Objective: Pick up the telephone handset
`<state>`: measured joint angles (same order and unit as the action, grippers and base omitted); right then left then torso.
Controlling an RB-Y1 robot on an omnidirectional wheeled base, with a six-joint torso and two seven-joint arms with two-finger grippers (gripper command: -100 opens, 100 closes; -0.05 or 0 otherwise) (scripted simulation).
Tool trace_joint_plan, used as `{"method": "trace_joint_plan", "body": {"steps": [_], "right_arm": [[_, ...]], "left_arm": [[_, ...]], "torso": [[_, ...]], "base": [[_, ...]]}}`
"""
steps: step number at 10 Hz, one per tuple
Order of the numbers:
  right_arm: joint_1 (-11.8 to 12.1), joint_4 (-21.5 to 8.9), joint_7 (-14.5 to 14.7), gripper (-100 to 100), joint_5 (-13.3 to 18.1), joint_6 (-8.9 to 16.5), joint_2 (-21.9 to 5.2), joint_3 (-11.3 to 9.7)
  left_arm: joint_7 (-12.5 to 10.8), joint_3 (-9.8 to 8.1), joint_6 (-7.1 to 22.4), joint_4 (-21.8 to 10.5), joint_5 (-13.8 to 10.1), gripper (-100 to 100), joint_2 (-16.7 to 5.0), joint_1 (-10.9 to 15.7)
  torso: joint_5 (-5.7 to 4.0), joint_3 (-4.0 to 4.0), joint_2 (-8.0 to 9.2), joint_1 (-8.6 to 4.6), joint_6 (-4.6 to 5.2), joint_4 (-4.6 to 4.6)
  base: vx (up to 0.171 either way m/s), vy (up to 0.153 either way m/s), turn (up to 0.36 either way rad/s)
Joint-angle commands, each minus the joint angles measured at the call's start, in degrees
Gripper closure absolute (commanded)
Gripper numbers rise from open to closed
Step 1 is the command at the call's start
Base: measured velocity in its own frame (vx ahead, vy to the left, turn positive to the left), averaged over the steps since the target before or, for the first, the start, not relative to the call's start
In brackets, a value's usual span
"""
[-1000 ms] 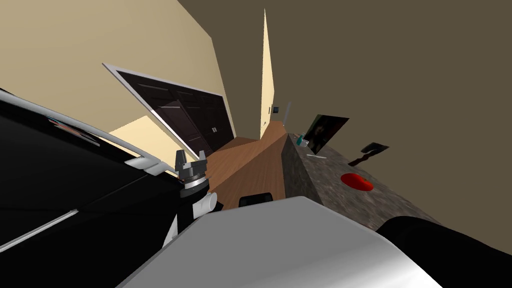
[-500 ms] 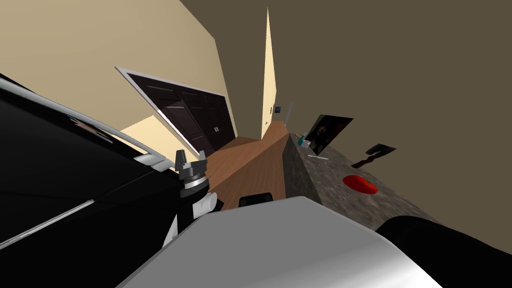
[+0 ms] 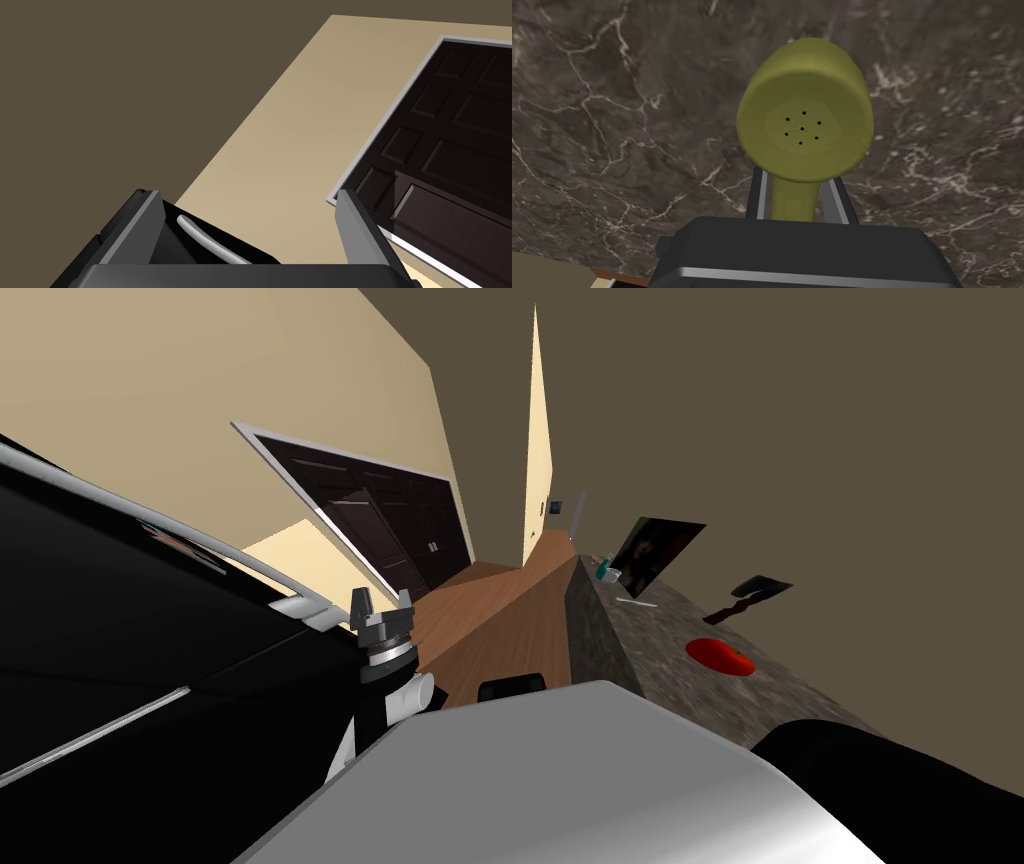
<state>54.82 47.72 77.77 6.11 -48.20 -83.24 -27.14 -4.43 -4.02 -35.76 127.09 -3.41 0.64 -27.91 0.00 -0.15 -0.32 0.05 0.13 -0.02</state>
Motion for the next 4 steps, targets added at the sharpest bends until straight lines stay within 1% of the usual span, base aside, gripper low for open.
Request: {"method": "trace_joint_plan", "body": {"steps": [1,2,3,4], "right_arm": [[0.7,-0.5,0.0,100,-0.7,-1.7,-1.7,0.0],[1.1,-0.5,0.0,100,-1.1,-2.3,-2.5,0.2],[0.6,-0.8,0.1,100,-0.7,-1.8,-1.7,0.0],[0.6,-0.9,0.1,0,-0.7,-2.0,-1.8,0.0]], "left_arm": [[0.0,0.0,0.0,0.0,0.0,0,0.0,0.0],[0.0,0.0,0.0,0.0,0.0,0,0.0,0.0],[0.0,0.0,0.0,0.0,0.0,0,0.0,0.0],[0.0,0.0,0.0,0.0,0.0,0,0.0,0.0]], "torso": [[0.0,0.0,0.0,0.0,0.0,0.0],[0.06,-0.02,-0.03,0.07,0.09,-0.02],[0.06,-0.05,-0.08,0.16,0.04,-0.02],[0.04,-0.04,-0.06,0.12,0.01,-0.02]], "base": [[0.022,0.015,-0.138],[0.032,0.031,-0.109],[0.012,0.015,-0.017],[0.0,0.0,0.0]]}}
